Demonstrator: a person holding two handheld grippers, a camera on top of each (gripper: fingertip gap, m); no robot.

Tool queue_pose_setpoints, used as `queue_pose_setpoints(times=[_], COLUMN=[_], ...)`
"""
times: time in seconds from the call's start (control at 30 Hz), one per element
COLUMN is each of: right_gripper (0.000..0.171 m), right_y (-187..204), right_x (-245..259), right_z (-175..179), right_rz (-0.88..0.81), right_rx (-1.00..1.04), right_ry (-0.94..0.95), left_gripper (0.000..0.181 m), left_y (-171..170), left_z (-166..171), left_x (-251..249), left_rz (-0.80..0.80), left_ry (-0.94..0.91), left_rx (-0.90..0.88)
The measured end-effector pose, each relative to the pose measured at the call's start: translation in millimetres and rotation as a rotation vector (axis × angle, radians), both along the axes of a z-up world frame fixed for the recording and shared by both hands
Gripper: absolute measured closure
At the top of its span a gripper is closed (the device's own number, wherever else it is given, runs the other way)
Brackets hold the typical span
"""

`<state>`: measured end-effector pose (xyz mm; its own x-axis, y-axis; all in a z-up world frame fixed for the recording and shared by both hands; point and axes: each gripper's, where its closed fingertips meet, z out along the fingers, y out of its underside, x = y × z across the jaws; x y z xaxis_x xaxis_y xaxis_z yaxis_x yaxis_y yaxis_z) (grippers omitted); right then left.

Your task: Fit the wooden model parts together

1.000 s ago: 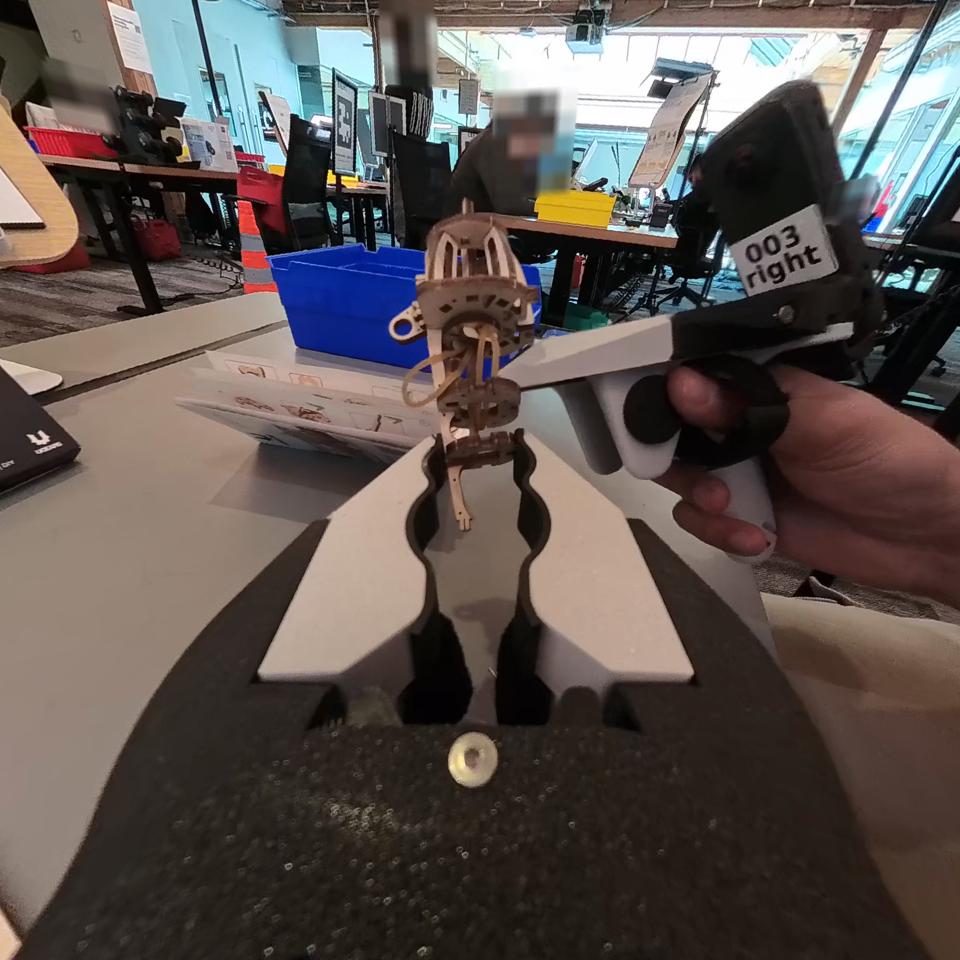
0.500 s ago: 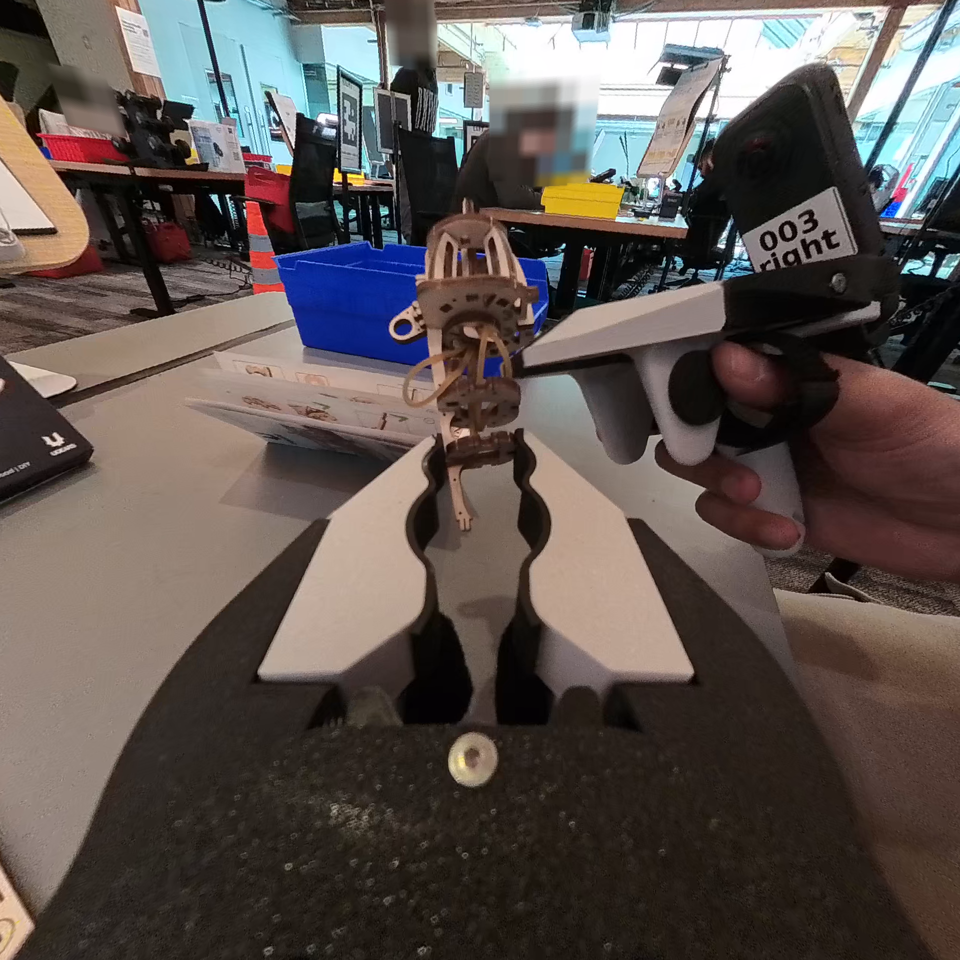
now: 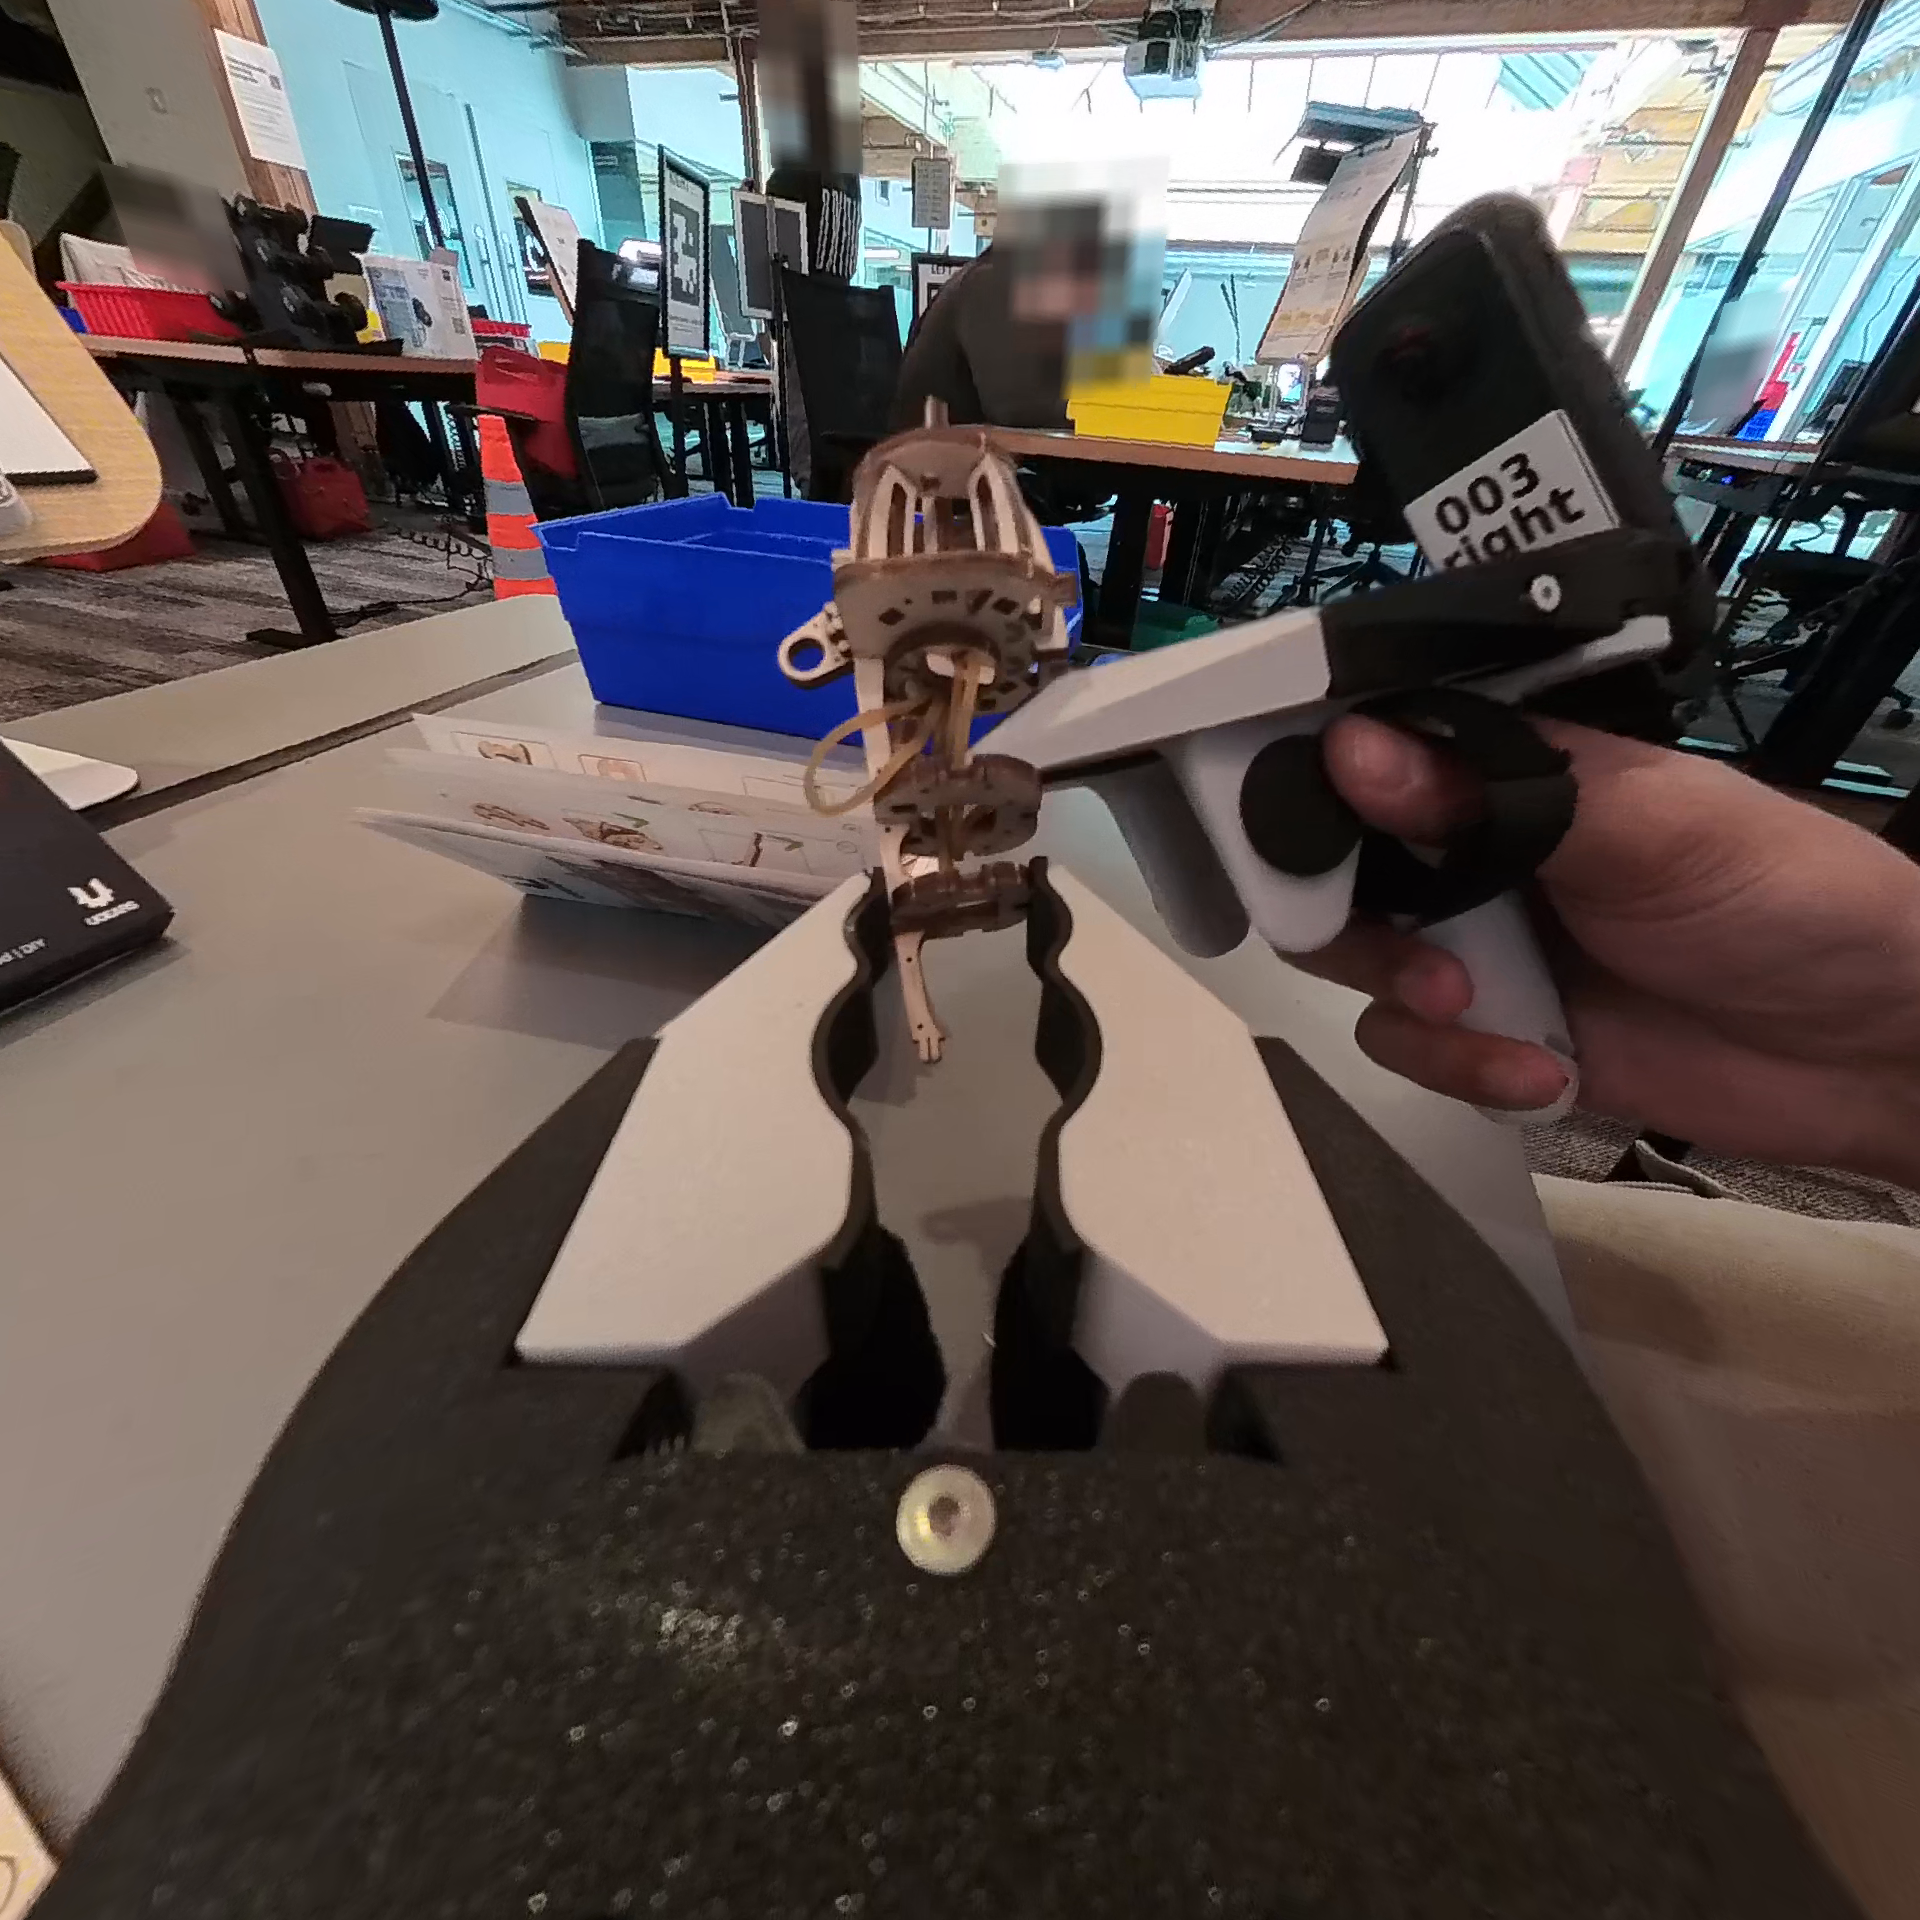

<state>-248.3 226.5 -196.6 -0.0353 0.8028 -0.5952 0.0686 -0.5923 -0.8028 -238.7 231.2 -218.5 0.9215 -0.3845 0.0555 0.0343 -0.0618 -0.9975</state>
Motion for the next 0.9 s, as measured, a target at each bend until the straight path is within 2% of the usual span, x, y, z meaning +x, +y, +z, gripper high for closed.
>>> queue_pose_setpoints(times=[0.17,0.37,0.53,0.67,0.77,0.9], right_gripper=[0.171,0.17,0.155,0.149,0.15,0.159], right_y=[2.1,0.7,-0.7,-0.3,1.0,-8.5], right_x=[1.3,0.6,1.8,10.3,23.9,49.9], right_z=[2.5,3.5,8.9,10.3,-1.7,-46.1], right_rz=[0.014,0.012,0.035,0.021,0.013,0.082], right_rx=[-0.068,-0.016,-0.046,0.015,0.077,0.285], right_ry=[0.059,0.135,0.184,0.175,0.072,-0.298], left_gripper=[0.158,0.158,0.158,0.158,0.158,0.158], left_y=[0.3,-2.6,-2.3,-1.7,-1.2,-0.3], left_z=[0.7,4.8,5.5,6.3,6.1,3.3], left_x=[-0.9,3.8,1.4,-3.2,-6.4,-10.5], left_rz=[-0.004,-0.064,-0.102,-0.109,-0.115,-0.105], left_ry=[-0.024,-0.112,-0.211,-0.268,-0.301,-0.282], left_rx=[-0.004,-0.011,-0.041,-0.053,-0.064,-0.073])
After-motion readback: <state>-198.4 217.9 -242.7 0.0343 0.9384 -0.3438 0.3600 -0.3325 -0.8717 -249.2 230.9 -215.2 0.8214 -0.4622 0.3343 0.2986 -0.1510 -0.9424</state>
